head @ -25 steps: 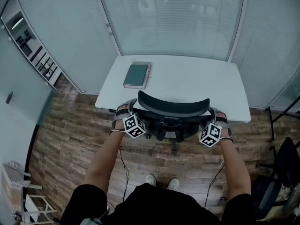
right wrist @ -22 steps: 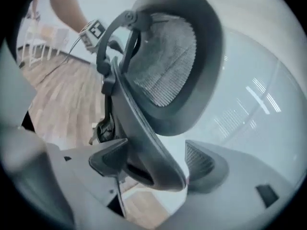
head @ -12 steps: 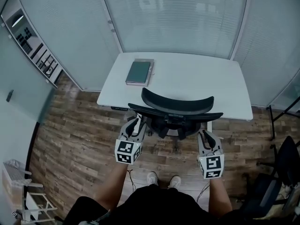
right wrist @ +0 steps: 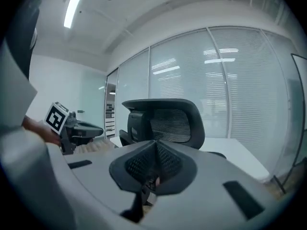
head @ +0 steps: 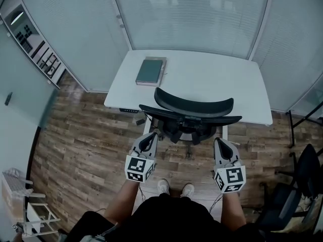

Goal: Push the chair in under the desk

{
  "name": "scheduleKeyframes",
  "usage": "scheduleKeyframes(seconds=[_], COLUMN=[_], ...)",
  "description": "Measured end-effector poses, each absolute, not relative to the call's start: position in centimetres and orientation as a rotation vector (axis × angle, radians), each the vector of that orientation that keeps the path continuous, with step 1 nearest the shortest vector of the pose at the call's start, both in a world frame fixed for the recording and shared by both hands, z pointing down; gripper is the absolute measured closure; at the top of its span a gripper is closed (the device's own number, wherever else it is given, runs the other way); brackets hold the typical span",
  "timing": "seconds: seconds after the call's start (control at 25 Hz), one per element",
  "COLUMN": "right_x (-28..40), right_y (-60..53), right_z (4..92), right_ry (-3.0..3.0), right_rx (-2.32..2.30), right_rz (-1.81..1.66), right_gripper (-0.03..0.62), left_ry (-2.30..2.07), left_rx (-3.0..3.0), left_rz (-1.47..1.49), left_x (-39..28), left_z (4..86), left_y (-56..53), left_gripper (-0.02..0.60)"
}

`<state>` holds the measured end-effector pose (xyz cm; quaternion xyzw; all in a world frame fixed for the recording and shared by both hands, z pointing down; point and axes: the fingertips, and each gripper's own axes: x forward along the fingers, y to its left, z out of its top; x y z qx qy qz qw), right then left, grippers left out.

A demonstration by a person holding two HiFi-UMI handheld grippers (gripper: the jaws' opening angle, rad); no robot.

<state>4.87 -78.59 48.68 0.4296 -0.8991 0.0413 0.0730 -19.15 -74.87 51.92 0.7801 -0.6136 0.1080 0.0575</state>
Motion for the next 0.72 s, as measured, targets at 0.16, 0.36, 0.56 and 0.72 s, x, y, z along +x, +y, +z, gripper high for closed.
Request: scheduleKeyframes(seconds=[0.16,0.36,0.56,0.72], right_x=[3.5,2.2,2.1,2.3], right_y=[-77.9,-78.3,-78.1,-78.7], right_z=[48.4,46.3,46.2,44.6], right_ry=[-2.768,-2.787,-2.805,-2.83], right_rx=[1.227,1.199,1.202,1.193], right_rz=[0.229,0.114,0.173,0.128], right_gripper=[0.592,0.592,0.592,0.592], left_ry=[-1.829,-1.834,-1.774,-1.721], left_rx=[2.36,2.378,2.436,2.501], left_rz=[0.26,0.144,0.182,0.176], left_x=[-18.6,-18.0,-16.6,-14.6], left_z=[51.0,48.2,48.0,48.3], left_y=[-75.0,-75.9,-76.3,-77.2], left_gripper=[0.569,0.569,0.569,0.569])
